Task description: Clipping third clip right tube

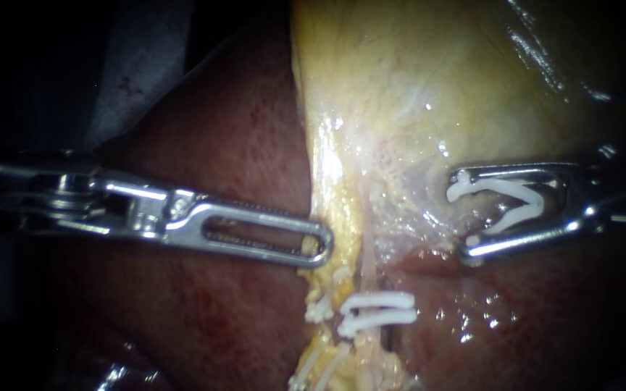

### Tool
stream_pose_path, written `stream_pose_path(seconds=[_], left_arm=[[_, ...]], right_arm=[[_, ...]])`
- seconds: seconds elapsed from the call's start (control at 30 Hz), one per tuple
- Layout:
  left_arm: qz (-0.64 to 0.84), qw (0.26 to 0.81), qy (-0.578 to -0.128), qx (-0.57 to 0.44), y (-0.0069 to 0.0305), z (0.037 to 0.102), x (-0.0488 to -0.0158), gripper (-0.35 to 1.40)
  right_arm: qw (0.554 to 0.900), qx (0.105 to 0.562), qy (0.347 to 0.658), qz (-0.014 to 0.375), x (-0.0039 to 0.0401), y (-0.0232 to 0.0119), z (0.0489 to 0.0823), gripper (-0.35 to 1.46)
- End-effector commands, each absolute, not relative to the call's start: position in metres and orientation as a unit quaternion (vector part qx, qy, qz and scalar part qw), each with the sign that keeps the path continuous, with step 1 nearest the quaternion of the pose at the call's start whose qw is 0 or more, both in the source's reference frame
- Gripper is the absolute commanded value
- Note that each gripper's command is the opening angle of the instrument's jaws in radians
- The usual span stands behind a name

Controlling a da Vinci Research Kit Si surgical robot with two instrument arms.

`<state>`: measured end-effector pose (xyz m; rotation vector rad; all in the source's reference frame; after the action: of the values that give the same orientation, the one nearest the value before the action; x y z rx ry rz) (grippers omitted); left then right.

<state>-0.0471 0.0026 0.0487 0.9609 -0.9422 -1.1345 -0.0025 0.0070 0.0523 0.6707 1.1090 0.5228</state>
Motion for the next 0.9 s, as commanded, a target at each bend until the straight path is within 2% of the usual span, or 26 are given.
stream_pose_path(seconds=[0.03, 0.27, 0.57, 0.73, 0.9], left_arm=[[-0.497, 0.637, -0.412, 0.421, 0.0027, 0.0486, -0.047, -0.35], [-0.497, 0.634, -0.41, 0.428, 0.0028, 0.0483, -0.0458, -0.35], [-0.504, 0.63, -0.411, 0.425, 0.004, 0.0459, -0.0427, -0.35], [-0.509, 0.626, -0.411, 0.423, 0.0046, 0.044, -0.0411, -0.35], [-0.512, 0.626, -0.41, 0.422, 0.0042, 0.043, -0.0412, -0.35]], right_arm=[[0.766, 0.309, 0.511, 0.241, -0.0024, 0.007, 0.0523, 0.58], [0.767, 0.31, 0.513, 0.229, -0.0017, 0.0051, 0.0534, 0.56], [0.758, 0.337, 0.504, 0.241, 0.0009, 0.0011, 0.0562, 0.54], [0.755, 0.345, 0.5, 0.248, 0.0022, 0.0001, 0.0571, 0.54], [0.751, 0.352, 0.496, 0.258, 0.0033, -0.0002, 0.0576, 0.53]])
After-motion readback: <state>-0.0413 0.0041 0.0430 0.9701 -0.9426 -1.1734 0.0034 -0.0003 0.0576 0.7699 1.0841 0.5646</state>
